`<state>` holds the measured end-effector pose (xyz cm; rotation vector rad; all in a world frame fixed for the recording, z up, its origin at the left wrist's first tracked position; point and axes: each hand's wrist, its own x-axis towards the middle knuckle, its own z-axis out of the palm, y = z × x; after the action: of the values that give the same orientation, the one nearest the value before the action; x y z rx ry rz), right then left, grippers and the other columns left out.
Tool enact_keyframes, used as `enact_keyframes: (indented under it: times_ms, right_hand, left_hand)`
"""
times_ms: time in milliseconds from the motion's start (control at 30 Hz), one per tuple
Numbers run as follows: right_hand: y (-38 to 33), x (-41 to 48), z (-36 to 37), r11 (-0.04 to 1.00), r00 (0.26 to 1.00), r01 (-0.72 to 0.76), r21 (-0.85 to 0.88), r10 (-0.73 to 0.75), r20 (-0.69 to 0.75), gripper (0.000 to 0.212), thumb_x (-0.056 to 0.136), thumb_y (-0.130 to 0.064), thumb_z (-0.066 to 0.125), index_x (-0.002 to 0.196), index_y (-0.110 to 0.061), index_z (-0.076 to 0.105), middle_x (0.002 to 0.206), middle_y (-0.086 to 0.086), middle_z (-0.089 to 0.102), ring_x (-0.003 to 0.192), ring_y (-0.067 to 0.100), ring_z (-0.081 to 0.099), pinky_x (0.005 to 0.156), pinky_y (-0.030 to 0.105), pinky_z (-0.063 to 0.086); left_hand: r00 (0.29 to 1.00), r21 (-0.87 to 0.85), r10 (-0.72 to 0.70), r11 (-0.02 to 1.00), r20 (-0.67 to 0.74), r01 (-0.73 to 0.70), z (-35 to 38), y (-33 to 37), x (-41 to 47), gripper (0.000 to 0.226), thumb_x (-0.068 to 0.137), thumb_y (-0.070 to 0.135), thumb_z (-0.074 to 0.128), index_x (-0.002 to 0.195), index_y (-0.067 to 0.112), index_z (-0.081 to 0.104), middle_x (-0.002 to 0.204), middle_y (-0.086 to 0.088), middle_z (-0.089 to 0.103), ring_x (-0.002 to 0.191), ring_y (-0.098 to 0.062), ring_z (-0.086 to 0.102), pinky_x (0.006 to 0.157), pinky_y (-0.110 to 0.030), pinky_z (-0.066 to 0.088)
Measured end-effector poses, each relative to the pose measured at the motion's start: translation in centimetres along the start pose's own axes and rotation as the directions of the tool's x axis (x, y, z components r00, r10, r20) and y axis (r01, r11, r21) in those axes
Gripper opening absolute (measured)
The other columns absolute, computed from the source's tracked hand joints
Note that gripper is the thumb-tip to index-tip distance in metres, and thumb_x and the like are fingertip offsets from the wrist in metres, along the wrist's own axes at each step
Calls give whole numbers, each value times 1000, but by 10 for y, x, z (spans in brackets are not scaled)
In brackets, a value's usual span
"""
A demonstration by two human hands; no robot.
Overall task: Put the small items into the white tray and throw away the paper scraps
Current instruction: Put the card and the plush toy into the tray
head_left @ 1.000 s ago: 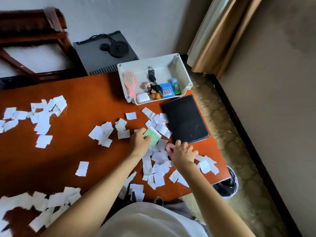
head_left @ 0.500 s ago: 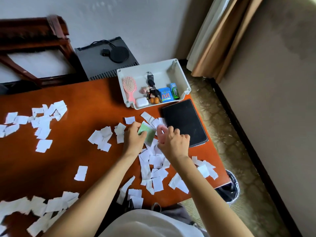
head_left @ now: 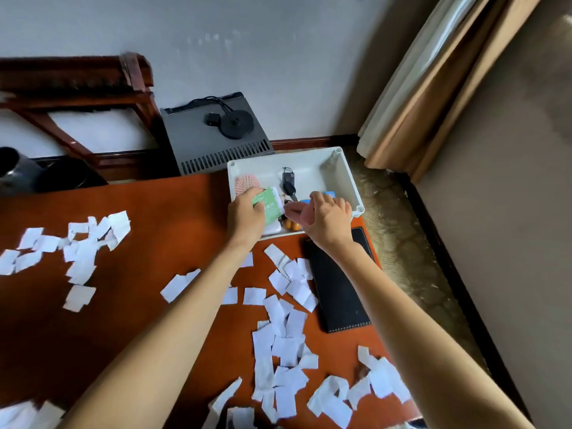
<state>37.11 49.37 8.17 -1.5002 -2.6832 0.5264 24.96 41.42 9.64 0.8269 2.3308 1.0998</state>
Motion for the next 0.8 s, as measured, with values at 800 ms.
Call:
enact_keyframes:
  times_ms: [800]
  right_hand:
    - [58,165,41,972,975,137,-188,-100,198,52,85,-11,50,135,-15,35,133,14,41,130,30,34,116,42,22]
  left_hand:
    - [996,23,-66,998,58,65,72,-6,138,31,90,-3,44,112,5,64,116,-14,65,107,-27,59,76,-28,46]
